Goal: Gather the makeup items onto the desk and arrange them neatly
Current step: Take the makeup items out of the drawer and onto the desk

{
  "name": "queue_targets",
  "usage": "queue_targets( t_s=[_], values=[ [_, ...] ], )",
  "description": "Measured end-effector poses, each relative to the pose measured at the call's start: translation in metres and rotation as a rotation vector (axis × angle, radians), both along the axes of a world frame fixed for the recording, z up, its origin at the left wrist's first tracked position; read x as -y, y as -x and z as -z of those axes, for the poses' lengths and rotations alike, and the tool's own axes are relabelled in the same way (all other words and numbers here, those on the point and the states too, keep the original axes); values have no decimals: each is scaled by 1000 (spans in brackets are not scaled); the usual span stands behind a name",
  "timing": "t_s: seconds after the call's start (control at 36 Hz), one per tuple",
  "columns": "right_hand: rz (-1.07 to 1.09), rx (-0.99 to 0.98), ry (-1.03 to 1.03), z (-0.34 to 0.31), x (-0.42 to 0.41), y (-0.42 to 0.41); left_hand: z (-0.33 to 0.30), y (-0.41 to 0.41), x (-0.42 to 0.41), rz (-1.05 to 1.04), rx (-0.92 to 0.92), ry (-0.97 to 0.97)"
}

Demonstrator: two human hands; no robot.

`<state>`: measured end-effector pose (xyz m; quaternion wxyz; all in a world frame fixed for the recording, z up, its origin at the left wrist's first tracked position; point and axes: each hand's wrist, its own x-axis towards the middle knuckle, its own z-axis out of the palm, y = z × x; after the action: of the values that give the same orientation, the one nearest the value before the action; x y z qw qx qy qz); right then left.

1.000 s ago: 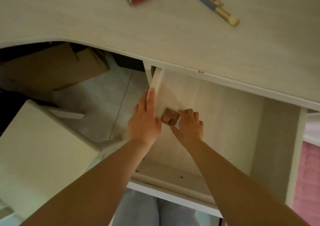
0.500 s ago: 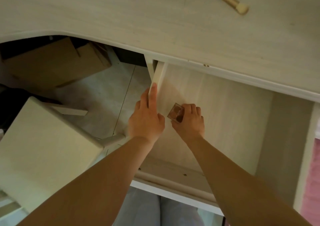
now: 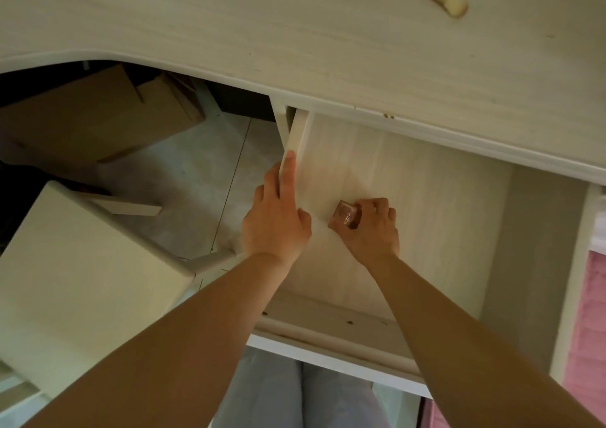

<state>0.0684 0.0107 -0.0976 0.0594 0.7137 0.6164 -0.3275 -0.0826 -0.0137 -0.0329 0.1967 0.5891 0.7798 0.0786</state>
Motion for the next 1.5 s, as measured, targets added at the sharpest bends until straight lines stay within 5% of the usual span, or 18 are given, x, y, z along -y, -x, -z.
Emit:
queue_targets(
  t_s=[0.22, 0.69, 1.06, 1.28, 1.5],
  values=[
    [541, -66, 154, -2, 2, 10, 0, 0, 0, 4, 4, -1],
    [639, -434, 163, -6, 12, 10, 2, -1, 0, 9, -32, -11],
    [765, -820, 50, -87, -3, -2, -27, 14, -13, 49, 67, 142],
    [684, -862, -107, -149, -62, 18, -79, 51, -63, 72, 40, -103],
    [902, -927, -118, -174, -156, 52, -108, 88, -139, 157, -73, -123]
  ],
)
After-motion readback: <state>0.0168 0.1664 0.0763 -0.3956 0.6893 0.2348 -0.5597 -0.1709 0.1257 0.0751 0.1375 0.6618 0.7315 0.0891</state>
